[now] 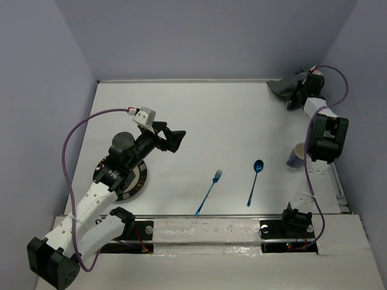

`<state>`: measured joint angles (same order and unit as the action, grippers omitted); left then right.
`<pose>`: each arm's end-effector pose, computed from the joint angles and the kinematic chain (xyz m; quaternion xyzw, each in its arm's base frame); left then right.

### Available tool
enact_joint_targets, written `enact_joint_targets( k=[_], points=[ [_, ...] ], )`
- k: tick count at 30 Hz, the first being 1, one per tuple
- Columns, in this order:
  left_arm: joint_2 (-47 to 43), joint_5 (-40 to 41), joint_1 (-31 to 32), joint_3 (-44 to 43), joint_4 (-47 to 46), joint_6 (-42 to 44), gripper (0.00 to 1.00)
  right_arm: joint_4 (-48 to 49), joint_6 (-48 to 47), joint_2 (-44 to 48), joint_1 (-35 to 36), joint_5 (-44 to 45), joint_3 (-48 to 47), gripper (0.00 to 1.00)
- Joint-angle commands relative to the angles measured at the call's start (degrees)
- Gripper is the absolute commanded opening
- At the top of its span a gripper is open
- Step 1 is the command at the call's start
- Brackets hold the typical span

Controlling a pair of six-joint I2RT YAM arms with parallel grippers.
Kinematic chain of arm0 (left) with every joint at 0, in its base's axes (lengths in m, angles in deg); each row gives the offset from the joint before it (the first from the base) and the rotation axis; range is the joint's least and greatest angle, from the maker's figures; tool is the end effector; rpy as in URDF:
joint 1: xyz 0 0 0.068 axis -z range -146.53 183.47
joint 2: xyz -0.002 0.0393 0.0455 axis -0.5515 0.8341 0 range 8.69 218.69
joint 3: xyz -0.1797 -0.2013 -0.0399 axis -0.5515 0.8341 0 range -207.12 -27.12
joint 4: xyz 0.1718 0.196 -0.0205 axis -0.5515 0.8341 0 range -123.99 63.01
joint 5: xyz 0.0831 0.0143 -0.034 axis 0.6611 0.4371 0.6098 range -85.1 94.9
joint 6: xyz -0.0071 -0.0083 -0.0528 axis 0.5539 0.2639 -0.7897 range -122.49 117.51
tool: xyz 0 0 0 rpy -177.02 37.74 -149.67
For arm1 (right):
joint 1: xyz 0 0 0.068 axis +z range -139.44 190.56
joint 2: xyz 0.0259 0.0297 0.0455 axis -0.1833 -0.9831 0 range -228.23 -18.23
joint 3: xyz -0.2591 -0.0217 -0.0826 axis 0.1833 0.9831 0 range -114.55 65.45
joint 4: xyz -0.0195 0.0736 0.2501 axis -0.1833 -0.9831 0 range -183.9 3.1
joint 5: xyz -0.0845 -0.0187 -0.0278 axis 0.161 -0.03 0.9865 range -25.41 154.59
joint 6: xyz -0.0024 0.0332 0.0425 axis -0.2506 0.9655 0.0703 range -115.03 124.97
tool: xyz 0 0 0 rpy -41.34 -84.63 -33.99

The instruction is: Set the dinner table for one person

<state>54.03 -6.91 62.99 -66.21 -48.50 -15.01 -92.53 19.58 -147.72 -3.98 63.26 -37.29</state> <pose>0.1637 -0.1011 0.3498 0.1732 0.6323 -0.3326 0.6779 0.5096 -0.1313 0.2018 0.2150 0.8494 0.0105 0.4818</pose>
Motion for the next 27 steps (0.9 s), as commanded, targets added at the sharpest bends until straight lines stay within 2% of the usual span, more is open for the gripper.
enact_joint_targets(
  k=[1, 3, 7, 10, 14, 17, 18, 19, 21, 22, 23, 24, 27],
  points=[
    [0.89, 0.56, -0.42, -1.43, -1.41, 0.82, 0.99, 5.01, -5.81, 7.66, 5.39, -12.29, 3.5, 0.0],
    [1.59, 1.61, -0.51, -1.78, -1.14, 0.56, 0.99, 4.49, -7.92, 11.26, 7.5, -16.66, 6.48, 0.0],
    [2.82, 4.16, -0.86, -2.48, 0.0, 0.03, 0.99, -2.52, -11.79, 14.08, 14.0, -24.32, 9.13, 0.0],
    [4.22, 8.01, -0.87, -3.27, 2.01, -0.75, 0.99, -6.04, -14.51, 14.97, 22.95, -28.02, 12.37, 0.0],
    [6.5, 11.2, -1.04, -3.97, 3.86, -2.86, 0.99, -7.28, -15.93, 16.64, 27.81, -29.61, 18.0, 0.0],
    [7.83, 14.18, -1.04, -4.76, 4.39, -4.71, 0.99, -8.17, -15.32, 18.04, 28.43, -29.53, 21.61, 0.02],
    [8.61, 16.01, -0.95, -5.29, 4.57, -5.93, 0.99, -8.26, -15.14, 18.57, 28.43, -29.09, 22.4, 0.14],
    [9.06, 17.16, -1.04, -5.47, 4.92, -6.81, 0.99, -8.52, -14.7, 19.27, 28.43, -27.87, 23.8, 0.51],
    [10.46, 18.31, -1.04, -6.43, 4.66, -9.01, 0.95, -8.61, -12.61, 21.89, 28.43, -23.56, 25.21, 0.76],
    [12.73, 19.19, -1.04, -6.87, 4.14, -11.37, 0.91, -8.52, -11.46, 23.13, 28.43, -22.51, 26.0, 0.83],
    [14.15, 19.54, -0.95, -7.75, 3.52, -12.7, 0.89, -8.52, -10.75, 24.36, 28.43, -19.28, 27.75, 0.85],
    [17.29, 19.81, -0.95, -8.1, 1.6, -14.71, 0.84, -8.26, -9.0, 27.16, 28.43, -17.59, 28.64, 0.85],
    [25.65, 19.64, -0.87, -11.52, -1.57, -17.28, 0.79, -6.15, -5.74, 31.57, 28.43, -11.96, 31.81, 0.79]
  ],
)
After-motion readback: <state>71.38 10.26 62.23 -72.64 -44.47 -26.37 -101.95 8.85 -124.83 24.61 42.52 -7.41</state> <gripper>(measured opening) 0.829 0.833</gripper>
